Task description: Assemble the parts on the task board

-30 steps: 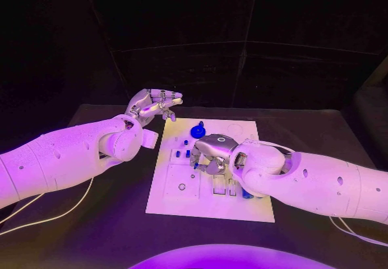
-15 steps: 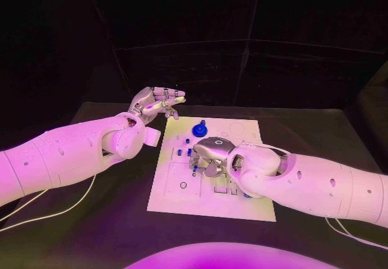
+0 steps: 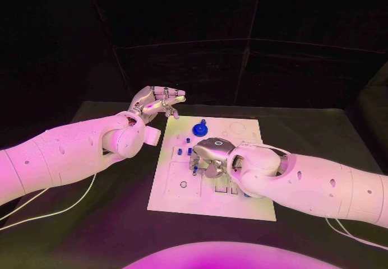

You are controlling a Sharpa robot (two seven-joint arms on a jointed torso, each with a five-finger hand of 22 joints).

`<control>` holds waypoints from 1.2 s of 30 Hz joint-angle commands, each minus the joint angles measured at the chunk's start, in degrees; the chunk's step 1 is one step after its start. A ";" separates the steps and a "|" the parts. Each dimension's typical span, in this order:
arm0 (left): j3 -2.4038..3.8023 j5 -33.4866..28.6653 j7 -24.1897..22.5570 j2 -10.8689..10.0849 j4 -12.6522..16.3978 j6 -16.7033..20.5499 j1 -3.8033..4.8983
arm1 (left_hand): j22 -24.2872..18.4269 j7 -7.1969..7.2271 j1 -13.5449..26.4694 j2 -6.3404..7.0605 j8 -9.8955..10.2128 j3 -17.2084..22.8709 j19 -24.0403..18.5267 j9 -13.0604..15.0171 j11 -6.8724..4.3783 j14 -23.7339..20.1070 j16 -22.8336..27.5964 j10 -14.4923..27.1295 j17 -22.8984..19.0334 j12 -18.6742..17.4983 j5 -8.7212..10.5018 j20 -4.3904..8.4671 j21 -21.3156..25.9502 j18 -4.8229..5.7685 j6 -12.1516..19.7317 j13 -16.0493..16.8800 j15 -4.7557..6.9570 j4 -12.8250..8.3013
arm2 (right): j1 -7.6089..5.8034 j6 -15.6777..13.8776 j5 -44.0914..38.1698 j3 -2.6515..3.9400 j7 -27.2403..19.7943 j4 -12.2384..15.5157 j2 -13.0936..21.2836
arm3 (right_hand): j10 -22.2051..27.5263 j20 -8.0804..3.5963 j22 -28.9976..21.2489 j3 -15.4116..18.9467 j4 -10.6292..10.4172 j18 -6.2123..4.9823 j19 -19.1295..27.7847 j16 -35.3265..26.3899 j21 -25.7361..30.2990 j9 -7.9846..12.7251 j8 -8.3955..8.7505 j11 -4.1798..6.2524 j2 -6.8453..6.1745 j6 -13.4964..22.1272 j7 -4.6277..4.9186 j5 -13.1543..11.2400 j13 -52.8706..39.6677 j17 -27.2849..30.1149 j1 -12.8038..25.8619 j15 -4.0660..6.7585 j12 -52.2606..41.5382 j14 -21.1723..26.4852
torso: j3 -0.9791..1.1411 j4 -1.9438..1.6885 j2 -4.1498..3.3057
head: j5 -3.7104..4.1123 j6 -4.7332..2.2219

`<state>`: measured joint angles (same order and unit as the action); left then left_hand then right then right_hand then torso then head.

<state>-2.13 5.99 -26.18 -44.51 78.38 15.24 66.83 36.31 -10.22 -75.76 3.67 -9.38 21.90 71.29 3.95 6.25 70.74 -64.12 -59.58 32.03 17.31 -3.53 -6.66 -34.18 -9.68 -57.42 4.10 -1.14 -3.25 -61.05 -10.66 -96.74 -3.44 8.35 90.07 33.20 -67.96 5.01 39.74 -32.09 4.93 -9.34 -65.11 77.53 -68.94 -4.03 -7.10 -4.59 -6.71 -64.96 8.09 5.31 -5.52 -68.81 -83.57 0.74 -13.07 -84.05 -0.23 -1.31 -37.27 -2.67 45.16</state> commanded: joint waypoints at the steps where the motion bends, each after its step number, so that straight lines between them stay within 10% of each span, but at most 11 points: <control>1: 0.05 -0.20 -0.09 0.10 -0.04 -0.73 0.11 | -0.06 -0.07 -0.60 0.01 -0.25 0.06 -0.32 -0.06 -0.04 -0.27 0.19 0.48 0.02 0.14 0.28 -0.03 0.37 -0.77 0.31 -0.08 -0.01 -0.25 | -0.05 0.84 -0.41 0.02 -0.69 0.09 -0.05 | -0.47 0.01 -0.05 -0.26 0.06 0.24 0.39 0.11 -0.01 0.07 0.27 0.52 0.42 0.08 0.21 0.31 -0.02 0.07 0.16 0.08 -0.25 -2.21 | 0.00 -0.02 -0.02 | 0.02 -0.01; 36: 0.05 -0.20 0.17 0.20 -0.54 -0.91 0.11 | -0.09 -0.14 -0.66 0.03 -0.22 -0.01 -0.31 -0.08 0.02 -0.37 0.25 0.63 -0.20 0.19 0.28 -0.05 0.41 -0.76 0.46 -0.09 -0.05 -0.32 | 0.03 3.14 -0.79 -0.07 0.60 -0.30 -0.39 | -0.42 0.06 -0.11 -0.23 0.03 0.23 0.51 0.07 -0.01 0.05 0.29 0.50 0.50 0.07 0.23 0.37 -0.02 0.16 0.43 0.04 -0.26 -2.19 | -0.02 0.00 -0.01 | 0.08 0.36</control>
<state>-2.13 5.98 -25.89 -44.39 77.83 15.02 66.83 36.27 -10.22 -75.76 3.67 -9.38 21.90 71.29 3.95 6.25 70.74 -64.12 -59.16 31.89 17.31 -3.53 -6.66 -33.96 -9.68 -57.42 4.06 -1.14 -3.24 -60.97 -8.12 -96.97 -3.49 8.46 89.69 32.89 -67.96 5.01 39.70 -32.03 4.90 -9.34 -65.12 77.53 -68.94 -4.04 -7.10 -4.58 -6.76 -64.96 8.09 5.46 -5.45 -68.67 -83.08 0.74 -13.13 -84.05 -0.23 -1.31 -37.27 -2.65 45.51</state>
